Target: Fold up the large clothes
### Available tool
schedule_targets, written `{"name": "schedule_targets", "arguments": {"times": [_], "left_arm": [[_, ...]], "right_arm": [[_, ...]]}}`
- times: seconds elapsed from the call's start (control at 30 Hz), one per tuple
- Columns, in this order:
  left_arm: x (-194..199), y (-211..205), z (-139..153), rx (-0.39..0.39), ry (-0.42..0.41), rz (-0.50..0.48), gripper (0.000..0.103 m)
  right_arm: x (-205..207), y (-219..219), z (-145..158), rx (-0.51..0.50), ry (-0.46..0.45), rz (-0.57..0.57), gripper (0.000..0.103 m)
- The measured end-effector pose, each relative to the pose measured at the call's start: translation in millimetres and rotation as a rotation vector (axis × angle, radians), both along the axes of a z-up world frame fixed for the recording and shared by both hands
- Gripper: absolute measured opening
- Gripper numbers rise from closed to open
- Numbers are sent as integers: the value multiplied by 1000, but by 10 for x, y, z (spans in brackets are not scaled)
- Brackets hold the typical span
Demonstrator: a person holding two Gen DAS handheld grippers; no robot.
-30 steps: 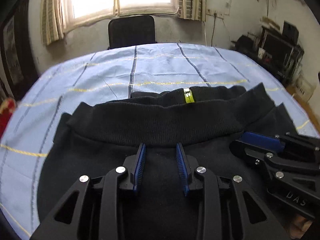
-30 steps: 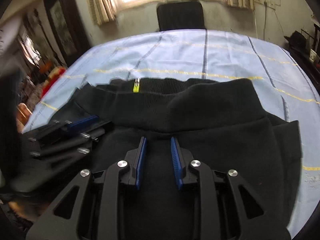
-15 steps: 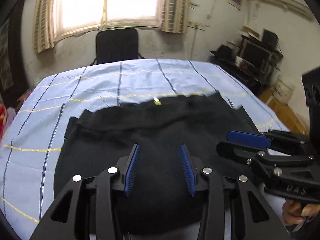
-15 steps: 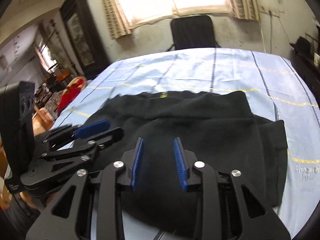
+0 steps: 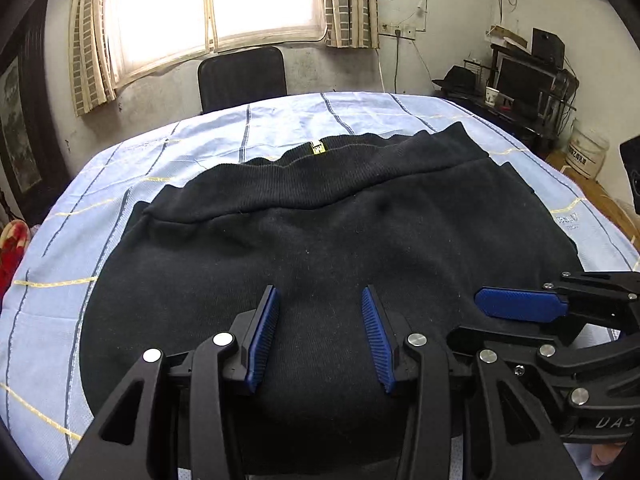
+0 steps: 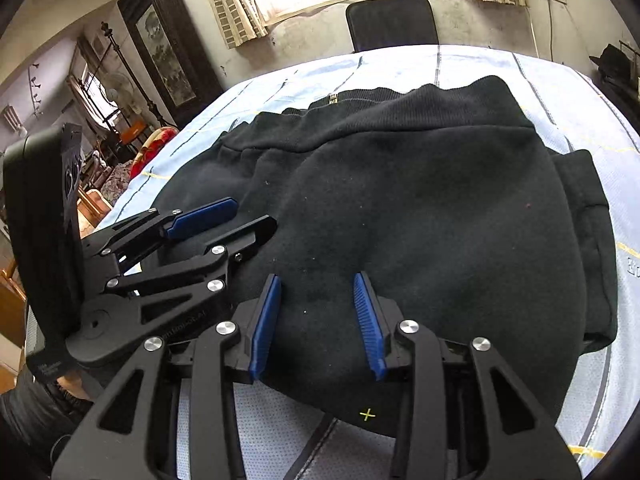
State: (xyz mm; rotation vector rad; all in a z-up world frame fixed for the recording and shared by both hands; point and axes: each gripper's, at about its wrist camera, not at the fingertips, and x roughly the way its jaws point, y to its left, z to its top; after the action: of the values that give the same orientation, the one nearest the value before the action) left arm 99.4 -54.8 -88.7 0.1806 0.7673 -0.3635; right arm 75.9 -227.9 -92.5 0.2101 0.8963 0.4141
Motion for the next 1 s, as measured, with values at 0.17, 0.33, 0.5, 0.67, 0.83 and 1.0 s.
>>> {"name": "schedule_targets", "arguments": {"times": [0.17,0.33,0.5,0.67,0.83,1.0], "left_arm": [[71,149,298,-93,32,31,43],[289,112,211,-100,90,81,46],[199,-141,16,64,-19,98,46],[184,-45,18,17,-23,73,47],[198,-27,31,-8,-14,60,48],[182,-18,32,-7,-15,59,48]], "right_arm": [[-7,-229,81,160,33,-24,38],[-56,-639,257,189,-16,-145,42],[102,-998,-120,291,105,-206,33],[13,-1119,67,319,104,-232,47],[-428,-1307,287,343,49,-277,55],[-887,-1440,164,372,107,-348,56]]}}
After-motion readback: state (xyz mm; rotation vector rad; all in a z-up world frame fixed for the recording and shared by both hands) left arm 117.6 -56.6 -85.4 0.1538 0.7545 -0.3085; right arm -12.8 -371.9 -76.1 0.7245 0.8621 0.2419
